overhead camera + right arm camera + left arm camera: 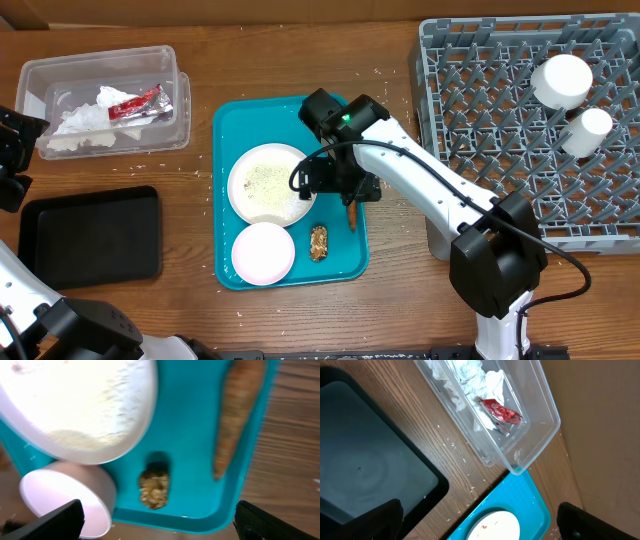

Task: Sort waste into correct bins and load items into the dishwasher
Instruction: 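Lower the right gripper and grip the bowl's rim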

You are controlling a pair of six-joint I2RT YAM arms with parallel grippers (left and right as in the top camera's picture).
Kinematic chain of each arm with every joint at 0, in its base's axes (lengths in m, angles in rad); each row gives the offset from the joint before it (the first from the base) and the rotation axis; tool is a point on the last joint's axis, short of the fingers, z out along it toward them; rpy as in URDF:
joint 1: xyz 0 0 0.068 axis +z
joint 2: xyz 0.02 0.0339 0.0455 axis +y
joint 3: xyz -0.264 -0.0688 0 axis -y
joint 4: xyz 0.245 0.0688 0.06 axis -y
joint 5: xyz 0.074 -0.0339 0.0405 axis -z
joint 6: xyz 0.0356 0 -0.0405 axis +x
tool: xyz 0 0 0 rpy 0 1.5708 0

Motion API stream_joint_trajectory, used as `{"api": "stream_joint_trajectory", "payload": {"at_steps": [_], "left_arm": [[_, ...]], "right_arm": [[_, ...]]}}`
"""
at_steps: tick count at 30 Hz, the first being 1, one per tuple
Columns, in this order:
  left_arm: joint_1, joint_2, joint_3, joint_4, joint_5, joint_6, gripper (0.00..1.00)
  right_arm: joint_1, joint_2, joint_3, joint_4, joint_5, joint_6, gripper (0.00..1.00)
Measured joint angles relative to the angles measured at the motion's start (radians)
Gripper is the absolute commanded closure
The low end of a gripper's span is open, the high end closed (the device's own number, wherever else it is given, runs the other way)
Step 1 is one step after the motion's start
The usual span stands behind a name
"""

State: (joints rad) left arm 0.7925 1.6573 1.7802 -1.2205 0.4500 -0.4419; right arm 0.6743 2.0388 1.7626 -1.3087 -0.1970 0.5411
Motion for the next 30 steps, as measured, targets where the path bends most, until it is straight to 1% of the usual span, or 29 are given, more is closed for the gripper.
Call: {"api": "stream_joint_trajectory", "payload": {"at_steps": [2,8,13,19,25,28,30], "left_arm": [[0.0,0.0,0.0,0.0,0.003,0.0,0.0],[0.0,0.0,0.0,0.0,0.003,0.0,0.0],[0.0,0.0,0.0,-0.005,0.003,0.0,0.0],[-0.001,0.0,0.0,-0.101,0.03,0.004,0.0],[-0.012,0.0,0.0,-0.111,0.041,0.023,0.0],[-0.014,0.0,0.0,-0.111,0.045,0.026,0.0],[-0.014,0.0,0.0,-0.111,0.045,0.026,0.0]], "right_arm": [[0.0,0.0,0.0,0.017,-0.054,-0.046,0.02],[0.0,0.0,0.0,0.008,-0.114,-0.097,0.01],[0.0,0.0,0.0,0.046,-0.136,-0.108,0.0],[0.0,0.0,0.0,0.105,-0.203,-0.113,0.0],[0.0,0.0,0.0,0.164,-0.238,-0.121,0.0],[0.0,0.0,0.0,0.201,-0.251,-0.12,0.04],[0.0,0.0,0.0,0.199,-0.262,-0.12,0.05]]}}
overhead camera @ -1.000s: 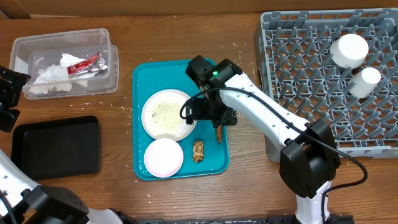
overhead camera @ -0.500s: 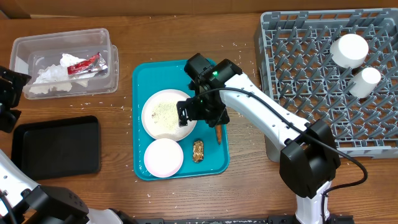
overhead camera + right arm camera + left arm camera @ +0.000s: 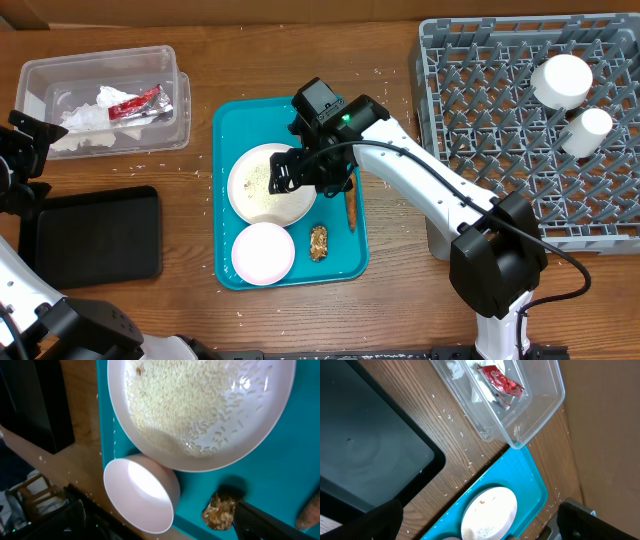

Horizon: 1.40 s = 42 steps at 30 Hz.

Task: Sort waste into correct bins and load items into the dishwasher
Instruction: 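Lower the right gripper and grip the bowl's rim, then lift the bowl off the tray with the right gripper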

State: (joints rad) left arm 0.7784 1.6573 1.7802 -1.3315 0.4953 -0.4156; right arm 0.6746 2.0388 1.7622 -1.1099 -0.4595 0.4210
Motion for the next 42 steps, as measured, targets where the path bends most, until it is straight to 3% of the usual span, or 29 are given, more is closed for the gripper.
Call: {"api": "stream_joint_trajectory", "payload": {"at_steps": [6,12,19,28,42], "left_arm": [[0.0,0.0,0.0,0.0,0.003,0.0,0.0],[0.0,0.0,0.0,0.0,0.003,0.0,0.0],[0.0,0.0,0.0,-0.002,-0.009,0.0,0.0],[0.0,0.0,0.0,-0.008,-0.063,0.0,0.0],[0.0,0.0,0.0,-0.004,-0.092,0.0,0.0]], "right_arm": [[0.029,0.0,-0.002,-0.106,-0.006,-0.017,0.05],[0.152,0.0,-0.002,-0.115,0.024,-0.082,0.04],[0.303,0.0,-0.051,-0.101,0.209,-0.085,0.01],[0.284,0.0,-0.069,-0.047,0.343,-0.058,0.01],[0.283,0.0,-0.151,0.089,0.294,-0.036,0.23]]}}
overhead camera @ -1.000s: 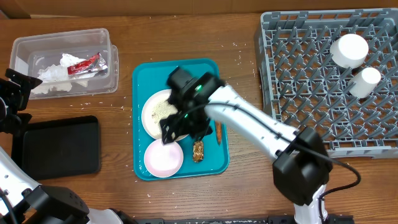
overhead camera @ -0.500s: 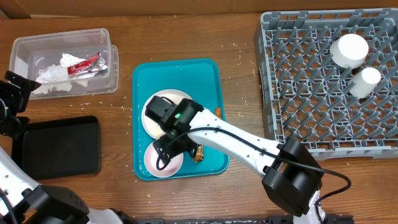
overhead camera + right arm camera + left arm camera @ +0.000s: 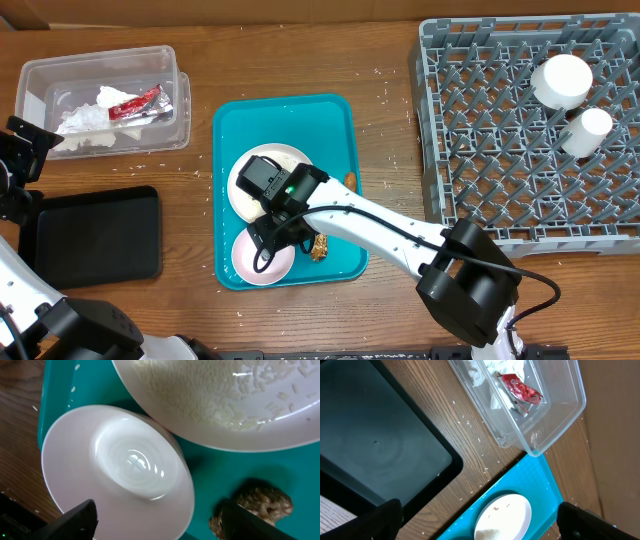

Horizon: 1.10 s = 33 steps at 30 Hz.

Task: Sort waste into correct bins and load items into the dishwasher
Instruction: 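Lift the bowl off the tray with the right gripper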

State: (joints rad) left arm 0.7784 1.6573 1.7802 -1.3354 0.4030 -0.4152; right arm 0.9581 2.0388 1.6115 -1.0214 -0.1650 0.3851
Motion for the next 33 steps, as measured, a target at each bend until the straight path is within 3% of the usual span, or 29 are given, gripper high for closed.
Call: {"api": "stream_joint_trajectory", "payload": {"at_steps": [6,11,23,29,33], "left_arm": [[0.0,0.0,0.0,0.0,-0.008,0.0,0.0],[0.0,0.0,0.0,0.0,-0.011,0.0,0.0],[0.0,0.0,0.0,0.0,-0.012,0.0,0.0],[0.0,0.0,0.0,0.0,-0.015,0.0,0.0],[0.0,0.0,0.0,0.0,-0.015,0.0,0.0]], "right_arm": [[0.0,0.0,-0.061,0.026,-0.004,0.006,0.28],[0.0,0.0,-0.066,0.027,-0.004,0.013,0.39],[0.0,0.0,-0.042,-0.065,-0.01,0.029,0.39],[0.0,0.0,0.127,-0.183,0.035,0.032,0.32],[0.0,0.0,0.232,-0.169,0.001,0.025,0.32]]}}
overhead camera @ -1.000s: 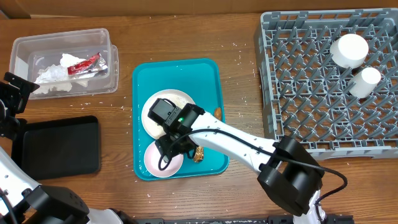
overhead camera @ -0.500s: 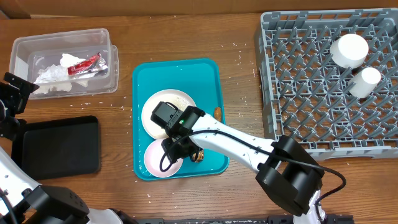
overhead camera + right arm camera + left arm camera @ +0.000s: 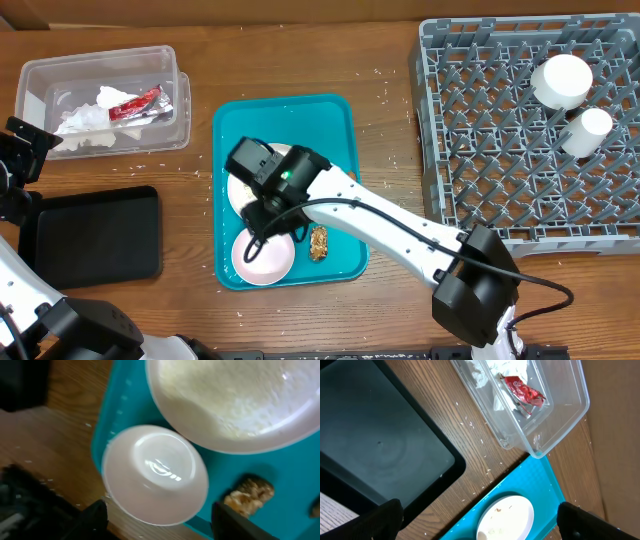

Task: Sort waste into correct bins and load items into the dishwasher
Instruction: 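Lift the bowl off the tray with the right gripper, then carry the small white bowl right toward the dish rack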

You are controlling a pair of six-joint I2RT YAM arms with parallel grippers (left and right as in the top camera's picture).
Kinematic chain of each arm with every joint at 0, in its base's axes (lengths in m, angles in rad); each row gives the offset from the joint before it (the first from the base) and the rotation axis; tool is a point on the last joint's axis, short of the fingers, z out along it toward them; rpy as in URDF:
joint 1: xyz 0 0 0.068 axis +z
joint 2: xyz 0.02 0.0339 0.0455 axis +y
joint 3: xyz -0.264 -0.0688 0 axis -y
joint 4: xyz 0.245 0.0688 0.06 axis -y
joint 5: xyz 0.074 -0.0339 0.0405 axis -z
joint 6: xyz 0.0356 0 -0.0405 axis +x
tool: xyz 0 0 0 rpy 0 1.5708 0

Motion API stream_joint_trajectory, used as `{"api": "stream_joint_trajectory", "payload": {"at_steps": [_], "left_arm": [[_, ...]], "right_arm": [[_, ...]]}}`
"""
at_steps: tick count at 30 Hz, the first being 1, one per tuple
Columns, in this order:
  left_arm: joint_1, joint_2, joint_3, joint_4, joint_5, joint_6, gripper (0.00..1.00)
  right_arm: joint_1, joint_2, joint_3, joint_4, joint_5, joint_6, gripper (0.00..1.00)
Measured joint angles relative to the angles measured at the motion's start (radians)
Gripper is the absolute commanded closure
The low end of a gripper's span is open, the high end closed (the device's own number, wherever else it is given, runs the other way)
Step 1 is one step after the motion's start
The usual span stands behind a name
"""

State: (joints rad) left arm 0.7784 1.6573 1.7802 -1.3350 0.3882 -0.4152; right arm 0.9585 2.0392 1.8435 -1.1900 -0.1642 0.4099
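On the teal tray [image 3: 340, 120] lie a white plate [image 3: 235, 405] with rice, an empty white bowl [image 3: 263, 258] and a brown food lump [image 3: 319, 243]. My right gripper [image 3: 270, 222] hangs open above the bowl [image 3: 155, 474], with its dark fingers [image 3: 95, 520] spread either side of the bowl's near rim and nothing held. At the far left, my left gripper [image 3: 15, 160] is open and empty above the black tray [image 3: 370, 445]. A clear bin [image 3: 100, 135] holds crumpled tissue and a red wrapper [image 3: 522, 395].
A grey dish rack [image 3: 500, 130] fills the right side, with two white cups [image 3: 562, 80] at its far right. Rice grains are scattered on the wooden table between the bin and the teal tray [image 3: 520, 505]. My right arm crosses the tray's right half.
My right gripper has risen a little from close above the bowl, which now looks smaller between its fingers. The bowl stays on the tray. The left arm has barely moved.
My right gripper was first over the tray's right side by a carrot and the food lump. It then stood over the rice plate, then low over the white bowl, and now sits slightly higher there, still open. The left gripper stayed open by the bins.
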Motion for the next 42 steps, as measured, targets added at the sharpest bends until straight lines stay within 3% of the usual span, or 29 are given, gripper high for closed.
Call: {"api": "stream_joint_trajectory", "payload": {"at_steps": [9,15,27,42], "left_arm": [[0.0,0.0,0.0,0.003,0.0,0.0,0.0],[0.0,0.0,0.0,-0.003,-0.001,0.0,0.0],[0.0,0.0,0.0,-0.005,-0.003,0.0,0.0],[0.0,0.0,0.0,-0.02,-0.033,0.0,0.0]], "right_arm": [[0.093,0.01,0.012,0.071,-0.047,-0.08,0.32],[0.19,0.109,0.011,0.045,0.006,-0.109,0.32],[0.198,0.184,0.008,0.05,0.041,-0.143,0.33],[0.246,0.23,0.008,0.046,0.095,-0.163,0.62]]}}
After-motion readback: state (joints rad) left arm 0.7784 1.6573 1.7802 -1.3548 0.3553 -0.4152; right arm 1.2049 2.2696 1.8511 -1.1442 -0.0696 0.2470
